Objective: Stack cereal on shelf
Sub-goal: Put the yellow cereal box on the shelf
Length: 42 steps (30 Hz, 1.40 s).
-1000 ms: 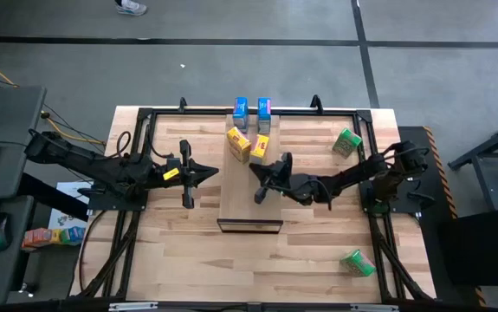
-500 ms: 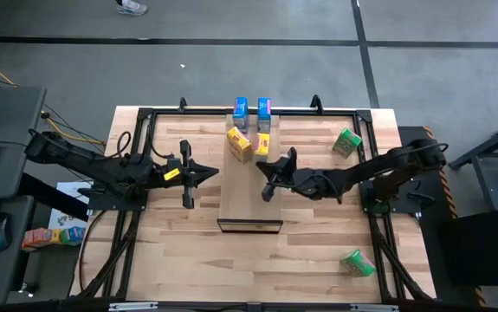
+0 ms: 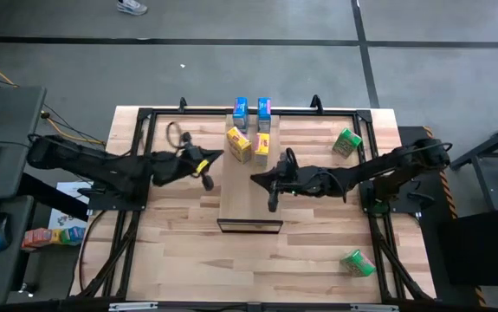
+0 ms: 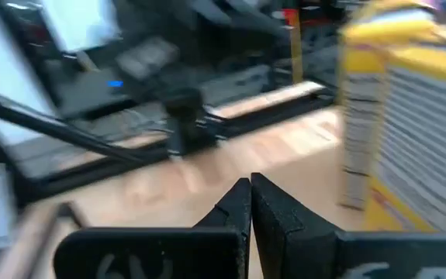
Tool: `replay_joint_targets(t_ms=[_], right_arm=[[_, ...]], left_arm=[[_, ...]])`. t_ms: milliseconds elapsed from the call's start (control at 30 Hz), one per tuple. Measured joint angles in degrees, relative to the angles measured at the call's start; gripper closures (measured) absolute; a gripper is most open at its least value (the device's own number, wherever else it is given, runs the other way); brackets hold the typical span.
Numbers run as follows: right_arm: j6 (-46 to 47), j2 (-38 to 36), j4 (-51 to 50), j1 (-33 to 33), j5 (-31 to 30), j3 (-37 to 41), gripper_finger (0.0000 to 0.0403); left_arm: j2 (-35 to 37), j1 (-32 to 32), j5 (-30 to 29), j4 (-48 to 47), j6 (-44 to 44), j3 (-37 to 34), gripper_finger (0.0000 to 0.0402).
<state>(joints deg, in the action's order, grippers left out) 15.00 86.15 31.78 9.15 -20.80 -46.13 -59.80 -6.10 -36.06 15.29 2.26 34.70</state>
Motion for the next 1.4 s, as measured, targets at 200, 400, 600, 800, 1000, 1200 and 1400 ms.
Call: replay_joint_targets(t_ms=[200, 400, 600, 800, 1000, 1200, 1400], right_arm=[[-1.85, -2.26, 0.10, 1.37, 5.01, 0.00, 0.0403], [-4.20, -3.18, 1.37, 3.61, 4.71, 0.00, 0.0403], [-4.57, -3.13, 2.34, 3.86, 4.50, 0.00, 0.0403], [-4.77, -3.13, 2.20, 3.85, 4.69, 0.00, 0.0403], [-4.79, -3.13, 2.04, 3.82, 4.84, 0.00, 0.0403], [-4.80, -3.13, 2.07, 3.82, 4.88, 0.00, 0.0403], [-4.81, -3.13, 2.07, 3.82, 4.92, 0.00, 0.0403]], left_arm=[[-1.70, 8.92, 12.88, -1.96, -7.42, 0.00, 0.0402], [-2.50, 12.01, 17.40, -4.20, -9.69, 0.00, 0.0402], [-5.83, 13.34, 19.04, -1.89, -9.68, 0.00, 0.0402], [-9.17, 15.85, 18.79, 1.65, -9.20, 0.00, 0.0402], [-10.58, 17.06, 18.71, 3.22, -9.20, 0.00, 0.0401], [-13.27, 17.06, 18.71, 8.16, -9.07, 0.00, 0.0402], [-15.33, 17.02, 18.63, 10.38, -6.73, 0.00, 0.0401]])
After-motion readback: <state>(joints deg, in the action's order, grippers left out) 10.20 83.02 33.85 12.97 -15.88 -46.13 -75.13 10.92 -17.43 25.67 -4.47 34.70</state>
